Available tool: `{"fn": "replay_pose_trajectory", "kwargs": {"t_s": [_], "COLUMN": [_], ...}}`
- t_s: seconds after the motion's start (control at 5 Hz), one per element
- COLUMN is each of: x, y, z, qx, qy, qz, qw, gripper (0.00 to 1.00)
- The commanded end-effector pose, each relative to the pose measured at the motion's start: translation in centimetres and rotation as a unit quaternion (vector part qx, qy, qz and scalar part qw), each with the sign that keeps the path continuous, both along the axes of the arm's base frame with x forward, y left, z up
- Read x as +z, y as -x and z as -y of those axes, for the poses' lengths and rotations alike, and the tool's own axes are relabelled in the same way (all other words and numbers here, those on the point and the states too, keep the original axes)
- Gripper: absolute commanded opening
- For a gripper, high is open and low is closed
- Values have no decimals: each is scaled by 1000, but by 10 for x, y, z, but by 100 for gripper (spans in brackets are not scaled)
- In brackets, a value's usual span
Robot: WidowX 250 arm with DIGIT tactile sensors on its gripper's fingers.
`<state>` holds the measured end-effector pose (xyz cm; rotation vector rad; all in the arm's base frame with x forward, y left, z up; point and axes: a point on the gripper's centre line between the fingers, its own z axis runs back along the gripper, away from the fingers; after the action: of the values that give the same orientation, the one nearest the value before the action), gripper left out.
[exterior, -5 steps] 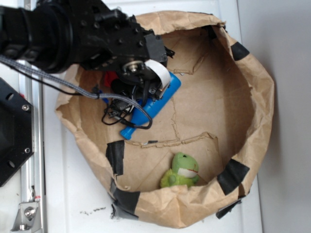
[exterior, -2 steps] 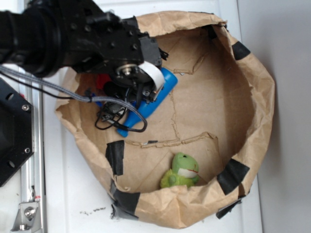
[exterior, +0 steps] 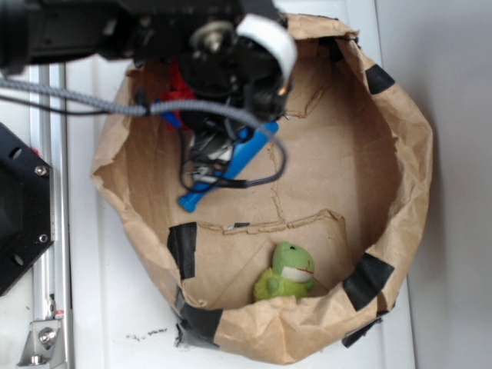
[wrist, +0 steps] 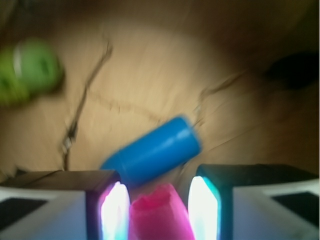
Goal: Grab the red paper.
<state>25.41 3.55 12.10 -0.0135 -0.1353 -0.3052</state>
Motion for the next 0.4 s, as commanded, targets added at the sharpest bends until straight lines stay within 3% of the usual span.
{"fn": "replay_pose_trajectory", "kwargs": {"t_s": [0.0, 0.2], "x": [47, 49], "y": [-18, -16], "z": [39, 52], "qx": [152, 175], "qy": [-49, -56], "qz": [6, 5], "qw": [987, 983], "gripper": [0, 0]}}
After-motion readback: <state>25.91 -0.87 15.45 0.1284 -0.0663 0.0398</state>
